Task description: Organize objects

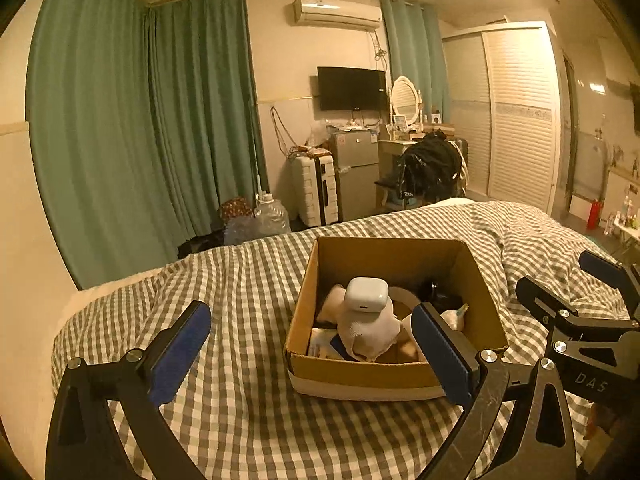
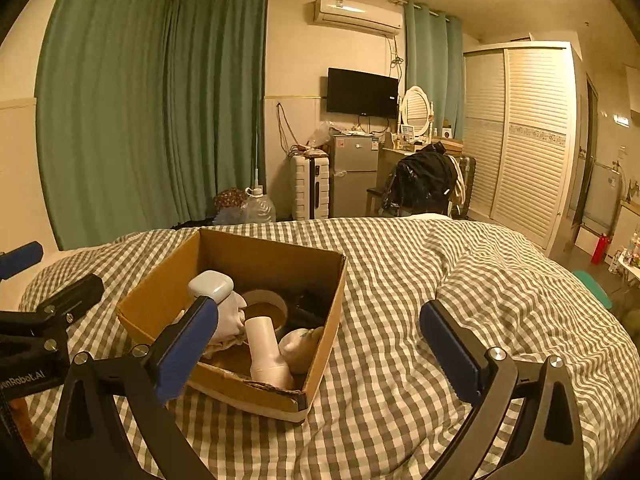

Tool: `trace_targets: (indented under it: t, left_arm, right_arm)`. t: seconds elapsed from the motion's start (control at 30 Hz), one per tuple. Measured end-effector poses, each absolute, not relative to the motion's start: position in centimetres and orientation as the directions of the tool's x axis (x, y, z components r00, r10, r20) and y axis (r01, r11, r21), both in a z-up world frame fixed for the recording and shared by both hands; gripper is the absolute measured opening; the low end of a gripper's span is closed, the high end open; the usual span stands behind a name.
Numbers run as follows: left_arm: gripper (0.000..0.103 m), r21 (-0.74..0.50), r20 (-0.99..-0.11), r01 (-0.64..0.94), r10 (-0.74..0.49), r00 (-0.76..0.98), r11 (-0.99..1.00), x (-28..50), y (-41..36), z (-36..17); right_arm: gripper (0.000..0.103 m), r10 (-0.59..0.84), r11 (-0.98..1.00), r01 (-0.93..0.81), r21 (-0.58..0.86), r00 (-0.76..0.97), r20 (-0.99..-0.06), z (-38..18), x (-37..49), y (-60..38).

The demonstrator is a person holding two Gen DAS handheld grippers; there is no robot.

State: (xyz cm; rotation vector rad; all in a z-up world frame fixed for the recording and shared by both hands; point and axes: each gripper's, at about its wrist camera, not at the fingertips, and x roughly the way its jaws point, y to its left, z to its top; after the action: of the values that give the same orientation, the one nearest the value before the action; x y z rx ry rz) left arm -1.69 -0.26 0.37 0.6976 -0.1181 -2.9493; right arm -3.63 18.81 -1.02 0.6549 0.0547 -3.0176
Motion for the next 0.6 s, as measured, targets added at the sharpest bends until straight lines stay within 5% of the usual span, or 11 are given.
trace_targets:
  t: [0.6]
  left_arm:
    - [0.103,0.124,-0.433,0.086,-0.132,-0.892,-0.989,-1.49,-0.11,0.46]
  right_arm:
    - [0.101,-0.031,-0.998,0.053,-0.043,-0.911,-0.411,-0.73,-3.29,18.69]
